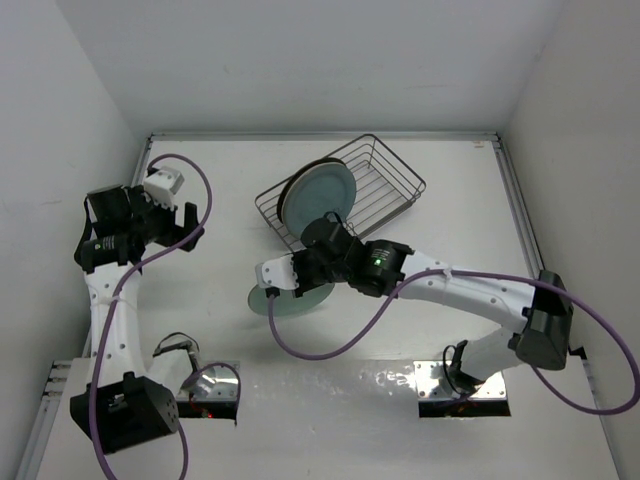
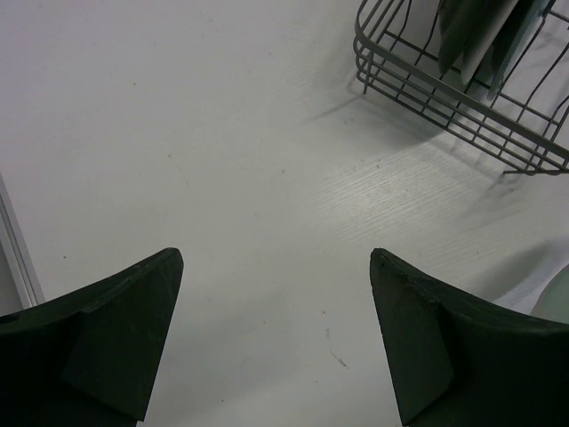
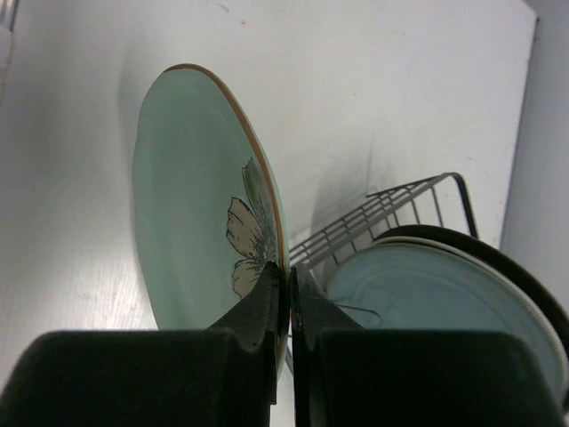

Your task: Load the plates into the dish rack

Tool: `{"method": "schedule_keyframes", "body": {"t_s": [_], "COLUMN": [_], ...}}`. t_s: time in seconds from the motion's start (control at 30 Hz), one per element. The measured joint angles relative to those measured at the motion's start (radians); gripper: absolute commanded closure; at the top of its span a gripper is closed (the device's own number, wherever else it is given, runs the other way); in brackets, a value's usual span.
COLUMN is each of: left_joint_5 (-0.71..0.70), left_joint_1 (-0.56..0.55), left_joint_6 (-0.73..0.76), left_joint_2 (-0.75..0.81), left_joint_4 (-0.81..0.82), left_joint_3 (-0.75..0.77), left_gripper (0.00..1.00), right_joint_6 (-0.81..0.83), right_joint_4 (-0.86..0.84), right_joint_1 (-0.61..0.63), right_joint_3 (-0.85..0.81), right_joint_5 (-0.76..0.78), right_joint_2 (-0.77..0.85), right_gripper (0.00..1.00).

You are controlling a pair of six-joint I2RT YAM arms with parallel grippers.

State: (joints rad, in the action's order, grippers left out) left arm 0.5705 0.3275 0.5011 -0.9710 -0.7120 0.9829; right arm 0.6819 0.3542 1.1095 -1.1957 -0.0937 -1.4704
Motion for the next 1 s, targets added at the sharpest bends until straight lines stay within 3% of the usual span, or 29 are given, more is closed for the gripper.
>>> {"method": "schedule_keyframes", "body": {"t_s": [0.53, 1.0], "left_joint_5": [0.017, 0.025], "left_joint_1": [0.000, 0.000], "left_joint_6": [0.004, 0.015], "left_joint_2": [-0.011, -0.046], "left_joint_4": [0.006, 0.011], "left_joint_3": [0.007, 0.007], "left_gripper": [0.17, 0.17], "right_joint_6": [0.217, 0.404], "right_joint_4": [0.006, -0.002], "right_joint_1": [-0.054, -0.302], "right_joint_3": [-0.074, -0.240], "right_joint_5": [0.079, 0.059], "right_joint_2": [0.119, 0.021], "right_gripper": [1.00, 1.00]}}
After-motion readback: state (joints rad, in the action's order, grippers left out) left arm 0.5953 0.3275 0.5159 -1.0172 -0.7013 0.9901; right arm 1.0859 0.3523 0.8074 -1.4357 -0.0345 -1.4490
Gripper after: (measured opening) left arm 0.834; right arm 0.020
